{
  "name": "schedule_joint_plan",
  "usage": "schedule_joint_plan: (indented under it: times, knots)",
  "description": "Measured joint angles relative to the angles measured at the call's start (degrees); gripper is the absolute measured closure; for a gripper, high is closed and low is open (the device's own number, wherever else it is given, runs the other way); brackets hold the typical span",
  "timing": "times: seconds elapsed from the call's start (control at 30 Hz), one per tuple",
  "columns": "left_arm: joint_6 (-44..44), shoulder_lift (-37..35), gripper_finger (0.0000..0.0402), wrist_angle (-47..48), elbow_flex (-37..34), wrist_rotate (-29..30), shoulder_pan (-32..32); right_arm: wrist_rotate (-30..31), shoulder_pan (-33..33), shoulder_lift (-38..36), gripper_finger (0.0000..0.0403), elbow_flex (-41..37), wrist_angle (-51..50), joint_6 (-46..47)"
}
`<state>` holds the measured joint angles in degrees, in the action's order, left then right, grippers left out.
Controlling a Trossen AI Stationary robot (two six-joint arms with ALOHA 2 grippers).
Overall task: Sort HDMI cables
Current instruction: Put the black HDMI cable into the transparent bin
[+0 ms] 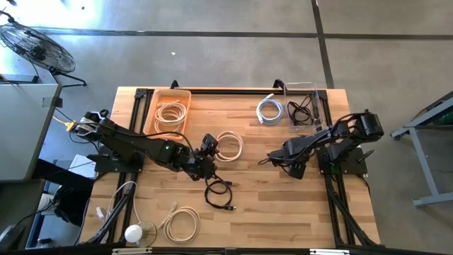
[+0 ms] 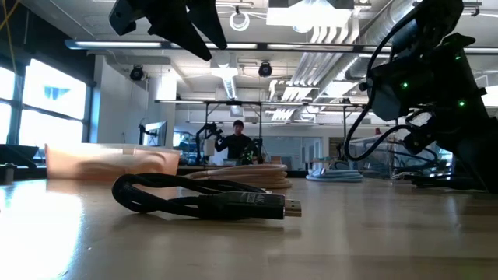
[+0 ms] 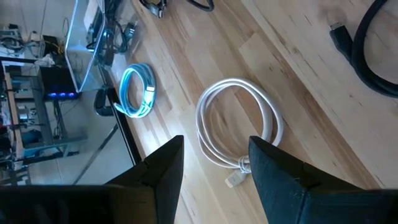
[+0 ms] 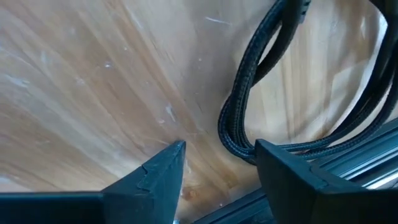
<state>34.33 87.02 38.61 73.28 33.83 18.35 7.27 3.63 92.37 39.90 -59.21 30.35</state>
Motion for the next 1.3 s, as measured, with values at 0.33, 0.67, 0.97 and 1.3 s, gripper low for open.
schedule_joint_plan:
  times: [0.33,0.67,0.97,1.3]
  knots:
    - [-0.9,0.0,0.0231,0.48,0.0,-2.99,0.0,3.41,-0.69,0.05,0.0386,0.0,2.96,-1.5]
    - [-1.75,0.0,0.0315,0.52,0.0,-2.86,0.04,4.97,-0.19,0.01,0.0393,-0.7,4.19,-1.6]
    - [-1.6,0.0,0.0388,0.53,0.0,-3.22,0.04,5.85,2.62,0.12,0.0395,-0.59,4.27,-0.94]
    - [-1.62,0.0,0.0399,0.55,0.0,-3.51,0.04,6.58,7.04,0.25,0.0398,3.9,8.4,-0.22]
